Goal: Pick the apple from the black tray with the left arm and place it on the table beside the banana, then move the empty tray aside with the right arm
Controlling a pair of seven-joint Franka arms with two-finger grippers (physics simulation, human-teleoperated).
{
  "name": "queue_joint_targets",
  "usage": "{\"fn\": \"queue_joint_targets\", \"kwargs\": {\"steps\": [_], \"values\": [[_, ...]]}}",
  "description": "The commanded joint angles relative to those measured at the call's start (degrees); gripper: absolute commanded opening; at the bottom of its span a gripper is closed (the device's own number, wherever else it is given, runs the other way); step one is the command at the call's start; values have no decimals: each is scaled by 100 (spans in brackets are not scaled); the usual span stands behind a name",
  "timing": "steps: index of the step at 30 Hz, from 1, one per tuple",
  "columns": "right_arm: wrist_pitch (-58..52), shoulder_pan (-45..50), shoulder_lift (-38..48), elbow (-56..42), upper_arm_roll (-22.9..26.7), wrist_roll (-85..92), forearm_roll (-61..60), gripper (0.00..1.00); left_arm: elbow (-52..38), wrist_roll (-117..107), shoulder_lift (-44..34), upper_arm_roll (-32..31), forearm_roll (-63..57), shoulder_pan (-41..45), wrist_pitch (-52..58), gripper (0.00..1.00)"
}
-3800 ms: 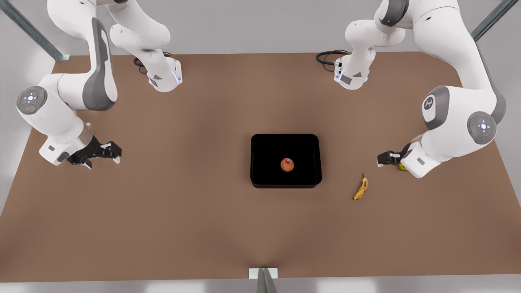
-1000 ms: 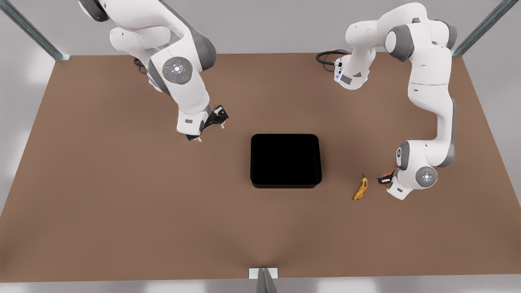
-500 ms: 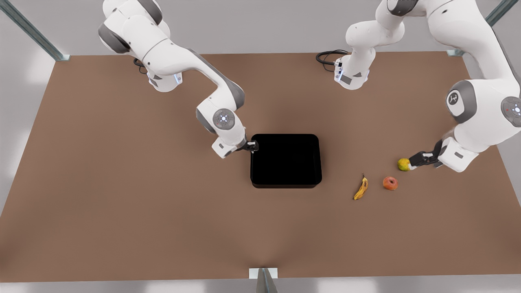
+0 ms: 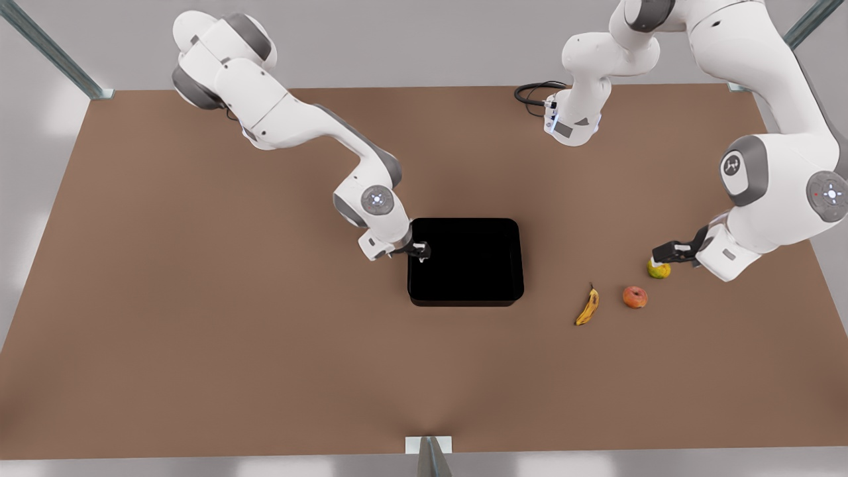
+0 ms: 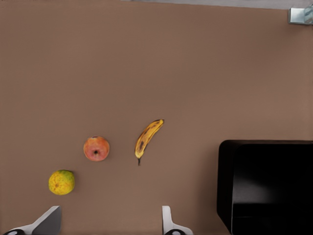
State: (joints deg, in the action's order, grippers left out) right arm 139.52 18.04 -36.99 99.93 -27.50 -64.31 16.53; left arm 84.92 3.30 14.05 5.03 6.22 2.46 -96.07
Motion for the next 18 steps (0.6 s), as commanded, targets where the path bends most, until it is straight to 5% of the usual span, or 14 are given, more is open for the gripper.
{"fn": "queue_joint_targets", "kwargs": {"steps": [1,6,10,15,18], "values": [[163,7,-80,0,-27,-565,131,100,-28,329,10,-2,-7,0,71,100],[163,7,-256,149,-151,-346,131,100,-28,312,54,7,-16,-17,71,100],[163,-55,-440,114,-142,-337,157,79,-19,312,80,7,-165,-9,71,100],[163,-99,-449,70,-133,-170,149,40,-28,285,89,7,-174,-9,71,100],[154,-99,-449,70,-142,-82,131,29,-28,285,89,7,-174,-9,71,100]]}}
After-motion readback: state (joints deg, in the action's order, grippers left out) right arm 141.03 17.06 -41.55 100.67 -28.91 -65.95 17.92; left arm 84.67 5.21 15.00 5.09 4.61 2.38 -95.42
